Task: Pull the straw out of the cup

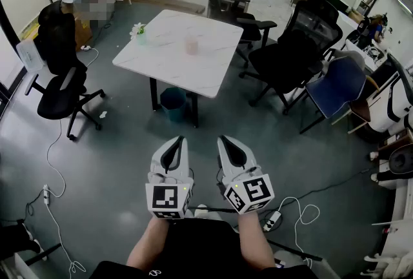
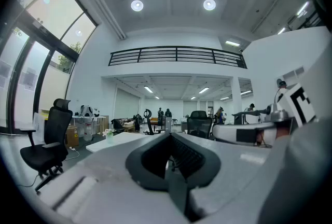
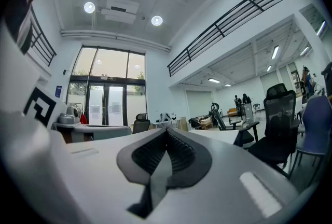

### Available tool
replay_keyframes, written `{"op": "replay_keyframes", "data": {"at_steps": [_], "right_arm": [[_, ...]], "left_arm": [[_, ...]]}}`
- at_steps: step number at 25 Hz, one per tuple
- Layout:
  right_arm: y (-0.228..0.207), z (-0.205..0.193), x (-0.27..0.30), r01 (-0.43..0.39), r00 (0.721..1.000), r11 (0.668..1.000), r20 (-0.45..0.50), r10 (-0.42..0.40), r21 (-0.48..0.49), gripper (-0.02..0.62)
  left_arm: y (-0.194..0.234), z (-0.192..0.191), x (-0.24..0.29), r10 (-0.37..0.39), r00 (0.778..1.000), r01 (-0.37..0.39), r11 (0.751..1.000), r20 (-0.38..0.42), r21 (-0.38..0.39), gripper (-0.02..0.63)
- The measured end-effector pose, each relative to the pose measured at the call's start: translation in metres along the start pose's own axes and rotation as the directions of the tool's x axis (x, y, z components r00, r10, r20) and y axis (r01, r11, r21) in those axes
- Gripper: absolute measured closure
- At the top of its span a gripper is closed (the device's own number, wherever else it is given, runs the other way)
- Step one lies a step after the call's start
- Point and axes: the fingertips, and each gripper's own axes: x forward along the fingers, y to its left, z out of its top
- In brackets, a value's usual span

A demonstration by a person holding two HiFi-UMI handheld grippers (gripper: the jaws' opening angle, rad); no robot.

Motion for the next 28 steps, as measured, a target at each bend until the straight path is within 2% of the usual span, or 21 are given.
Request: {"op": "replay_keyframes", "data": {"at_steps": [7,17,23,28], "right_arm": [[-0.014,-0.001,0.004,0.009,1.000,0.999,0.017,-0.010,0.031,0.594],[-0.033,-0.020,0.049,0.013,1.000,0.998,-0.020,-0.011,0.056,0.594],[-0.061,-0.025,0.115,-0.007,0.999,1.000,-0.044,0.008,0.018,0.593],[-0.125,-0.023,0.185,0.048,0.998,0.999,-0.040,-0.048,0.017,0.594]], "left_arm": [[-0.001,-0.004,0.005,0.029,1.000,-0.029,1.000,-0.006,0.001,0.605],[0.039,-0.022,0.028,0.095,0.995,-0.096,0.995,-0.042,-0.026,0.604],[0.079,-0.033,0.095,0.117,0.992,-0.120,0.991,-0.049,-0.061,0.605],[0.107,-0.039,0.189,0.067,0.997,-0.071,0.994,-0.045,-0.086,0.604]]}}
